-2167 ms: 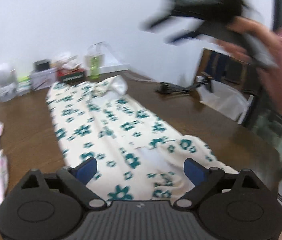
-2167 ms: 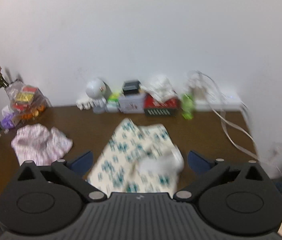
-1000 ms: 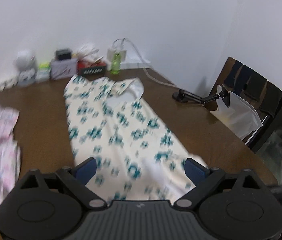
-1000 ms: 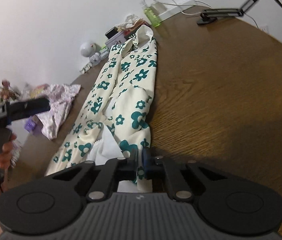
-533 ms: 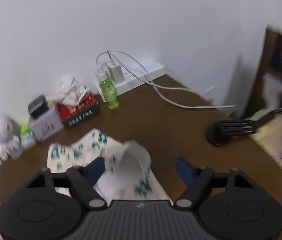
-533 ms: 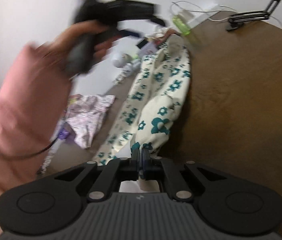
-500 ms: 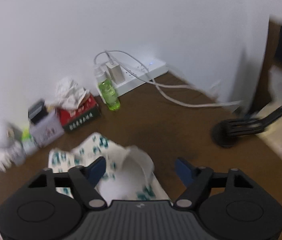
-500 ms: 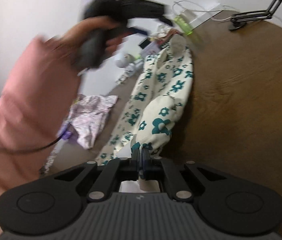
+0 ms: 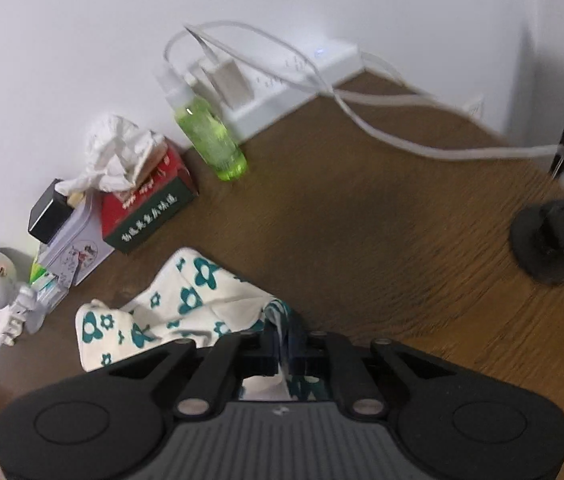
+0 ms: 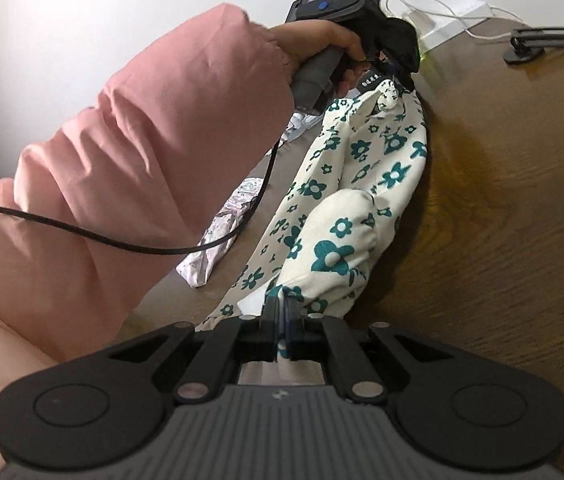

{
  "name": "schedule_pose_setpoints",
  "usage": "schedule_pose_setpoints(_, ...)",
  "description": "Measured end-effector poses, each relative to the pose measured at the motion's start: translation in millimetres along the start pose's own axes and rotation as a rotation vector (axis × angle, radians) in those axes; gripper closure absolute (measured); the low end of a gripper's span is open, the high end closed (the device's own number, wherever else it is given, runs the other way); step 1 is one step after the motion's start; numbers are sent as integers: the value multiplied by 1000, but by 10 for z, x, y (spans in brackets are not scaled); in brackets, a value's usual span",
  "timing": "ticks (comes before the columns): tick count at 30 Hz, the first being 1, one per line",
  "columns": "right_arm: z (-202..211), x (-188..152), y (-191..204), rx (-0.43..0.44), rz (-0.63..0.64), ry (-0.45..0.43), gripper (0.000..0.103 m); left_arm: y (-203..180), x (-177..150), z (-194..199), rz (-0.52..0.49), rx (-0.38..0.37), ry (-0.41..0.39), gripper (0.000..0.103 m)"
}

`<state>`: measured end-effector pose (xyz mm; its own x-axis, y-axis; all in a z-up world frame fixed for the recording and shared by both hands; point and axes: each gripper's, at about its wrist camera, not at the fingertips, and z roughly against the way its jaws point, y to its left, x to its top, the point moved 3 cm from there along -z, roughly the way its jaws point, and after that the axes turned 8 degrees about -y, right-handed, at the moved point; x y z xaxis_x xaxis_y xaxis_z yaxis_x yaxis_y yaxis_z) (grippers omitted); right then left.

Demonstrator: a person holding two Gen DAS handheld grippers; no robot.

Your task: Fold clothes

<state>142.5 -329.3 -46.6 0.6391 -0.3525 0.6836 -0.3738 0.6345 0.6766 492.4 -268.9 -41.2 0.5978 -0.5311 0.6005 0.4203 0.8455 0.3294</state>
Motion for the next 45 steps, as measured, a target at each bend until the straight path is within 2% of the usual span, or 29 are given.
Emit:
schedule_pose_setpoints(4, 70, 116, 158, -17, 17, -20, 100, 507, 5, 387, 161, -173, -108, 101)
schedule_pose_setpoints(6, 106, 196, 294, -31, 45, -25, 100, 842, -107, 583, 250, -267, -168, 101)
schedule_pose_setpoints(8, 124, 260, 480, -40, 89, -19, 100, 1178, -270, 686, 336, -328, -213, 100)
schedule_pose_setpoints(12, -144, 264, 921, -36, 164, 76, 100, 1832, -756, 688, 496, -358, -257, 100)
schedule_pose_setpoints(17, -767, 26, 1278, -26, 186, 268, 101, 2378, -1230, 343, 608, -350, -224, 99)
schedule_pose_setpoints(21, -1135, -208, 1291, -50, 124, 376, 101, 2419, -1400, 41, 622, -342, -201, 99)
schedule_pose_setpoints(29, -1289, -337, 1062, -75, -14, 402, 101, 2344, -1392, -163, 688, -416, -253, 98)
schedule_pose_setpoints(32, -1275, -354, 1051, -66, -23, 397, 100, 2369, -1396, -186, 738, -454, -254, 88)
schedule_pose_setpoints(34, -1298, -368, 1034, -56, -36, 403, 99, 2376, -1396, -200, 718, -423, -247, 85)
schedule_pose_setpoints(37, -1370, -381, 1027, -44, -51, 410, 96, 2440, -1422, -186, 716, -395, -243, 70)
schedule_pose_setpoints(38, -1376, -375, 1043, -37, -51, 406, 93, 2465, -1432, -163, 716, -386, -245, 65)
schedule_pose_setpoints(40, -1320, -323, 1090, -13, -34, 378, 84, 2517, -1452, -89, 711, -365, -250, 63)
schedule_pose_setpoints(42, -1218, -253, 1140, 5, -7, 342, 65, 2563, -1472, 50, 691, -348, -264, 62)
schedule_pose_setpoints(45, -1052, -160, 1186, 2, 33, 294, 63, 2577, -1524, 382, 635, -332, -301, 59)
